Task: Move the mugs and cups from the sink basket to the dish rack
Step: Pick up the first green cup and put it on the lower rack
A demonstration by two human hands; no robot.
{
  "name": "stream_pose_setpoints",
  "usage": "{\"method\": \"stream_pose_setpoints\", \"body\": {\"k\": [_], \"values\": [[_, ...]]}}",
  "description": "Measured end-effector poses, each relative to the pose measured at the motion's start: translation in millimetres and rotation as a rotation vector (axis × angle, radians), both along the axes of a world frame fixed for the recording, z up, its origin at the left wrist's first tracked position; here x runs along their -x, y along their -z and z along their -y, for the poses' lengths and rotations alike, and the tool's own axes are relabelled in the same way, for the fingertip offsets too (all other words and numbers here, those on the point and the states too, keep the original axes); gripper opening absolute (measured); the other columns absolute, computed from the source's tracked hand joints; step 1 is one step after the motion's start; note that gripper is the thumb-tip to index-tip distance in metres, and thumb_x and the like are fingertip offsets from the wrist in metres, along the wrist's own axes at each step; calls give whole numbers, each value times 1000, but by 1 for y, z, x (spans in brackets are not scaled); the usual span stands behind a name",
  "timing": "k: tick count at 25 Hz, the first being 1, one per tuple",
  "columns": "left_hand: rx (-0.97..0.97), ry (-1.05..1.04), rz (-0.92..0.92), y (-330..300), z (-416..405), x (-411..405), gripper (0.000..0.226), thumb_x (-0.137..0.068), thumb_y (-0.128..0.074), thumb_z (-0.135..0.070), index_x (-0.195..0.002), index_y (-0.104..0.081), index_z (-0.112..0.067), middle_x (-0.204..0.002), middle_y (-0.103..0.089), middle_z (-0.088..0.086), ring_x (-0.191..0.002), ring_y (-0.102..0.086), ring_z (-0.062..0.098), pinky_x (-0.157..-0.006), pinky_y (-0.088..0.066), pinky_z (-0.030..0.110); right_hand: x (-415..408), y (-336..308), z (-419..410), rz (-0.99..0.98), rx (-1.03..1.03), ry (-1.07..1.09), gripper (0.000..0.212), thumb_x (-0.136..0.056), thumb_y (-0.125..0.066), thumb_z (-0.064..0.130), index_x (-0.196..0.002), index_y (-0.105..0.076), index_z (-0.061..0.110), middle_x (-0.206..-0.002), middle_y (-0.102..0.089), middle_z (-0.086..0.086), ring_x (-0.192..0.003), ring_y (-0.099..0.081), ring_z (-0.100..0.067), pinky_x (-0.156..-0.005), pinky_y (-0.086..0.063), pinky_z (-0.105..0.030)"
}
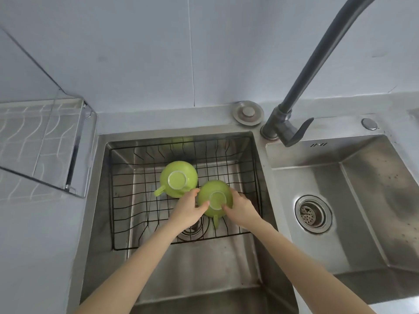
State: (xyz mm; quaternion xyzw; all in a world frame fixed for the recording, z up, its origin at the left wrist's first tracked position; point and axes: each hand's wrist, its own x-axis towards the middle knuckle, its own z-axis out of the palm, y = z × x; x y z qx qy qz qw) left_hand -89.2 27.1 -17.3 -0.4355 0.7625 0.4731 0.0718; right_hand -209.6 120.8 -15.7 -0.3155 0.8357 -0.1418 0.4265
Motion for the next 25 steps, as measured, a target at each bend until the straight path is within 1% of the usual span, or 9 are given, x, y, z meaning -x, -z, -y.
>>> {"method": "stream_pose_setpoints", "body": {"k": [3,6,8,11,15,17,21,23,25], "values": [[-44,-31,54,21,1,5,59,-86,-55,-32,-135,-33,-8,-138,-44,13,-125,-44,25,-100,-36,33,2,17,3,46,1,75,61,-91,-48,19,-144,-20,14,-137,-43,-20,-121,-46,-37,-100,-39,-38],[-95,-64,77,37,2,9,61,-85,-56,-32,-135,-32,-5,-138,-43,14,-124,-44,26,-100,-37,34,2,28,4,95,27,167,58,-92,-46,19,-143,-20,13,-137,-44,-19,-123,-46,-35,-105,-39,-42],[-127,-103,58,43,2,11,61,-85,-58,-29,-134,-33,-4,-136,-46,15,-122,-46,26,-97,-38,31,2,34,6,136,25,227,59,-93,-44,21,-144,-16,16,-140,-42,-18,-125,-44,-34,-106,-38,-42],[-194,-206,17,46,2,15,58,-84,-61,-25,-132,-35,-6,-131,-51,11,-115,-52,24,-83,-37,23,2,40,8,161,24,288,60,-94,-44,26,-145,-14,20,-143,-39,-15,-127,-42,-33,-106,-37,-41],[-204,-278,5,49,2,16,60,-81,-64,-24,-131,-36,-7,-129,-53,12,-112,-54,25,-83,-38,23,2,39,9,156,70,329,58,-93,-47,25,-144,-20,18,-141,-43,-14,-126,-44,-31,-102,-39,-39],[-198,-294,6,47,1,14,58,-81,-64,-25,-129,-38,-7,-126,-55,11,-110,-54,24,-82,-38,23,1,36,9,154,90,343,57,-92,-49,23,-143,-24,16,-139,-46,-14,-125,-46,-31,-100,-41,-37],[-211,-328,-30,31,-2,5,52,-80,-65,-28,-124,-43,-10,-120,-59,9,-94,-53,16,-80,-39,25,-3,20,6,136,150,338,56,-91,-52,22,-141,-28,15,-135,-50,-14,-121,-49,-29,-93,-42,-31],[-202,-352,-63,19,-6,0,52,-79,-66,-28,-122,-44,-10,-117,-60,8,-93,-53,15,-83,-40,26,-6,8,3,115,171,337,56,-91,-52,26,-141,-29,17,-133,-51,-13,-121,-49,-28,-93,-41,-29],[-190,-363,-103,5,-10,-4,53,-79,-67,-28,-123,-44,-9,-116,-59,6,-94,-51,13,-83,-38,25,-9,-4,-2,95,195,341,57,-90,-53,30,-141,-29,19,-131,-52,-13,-120,-48,-28,-95,-40,-31]]}}
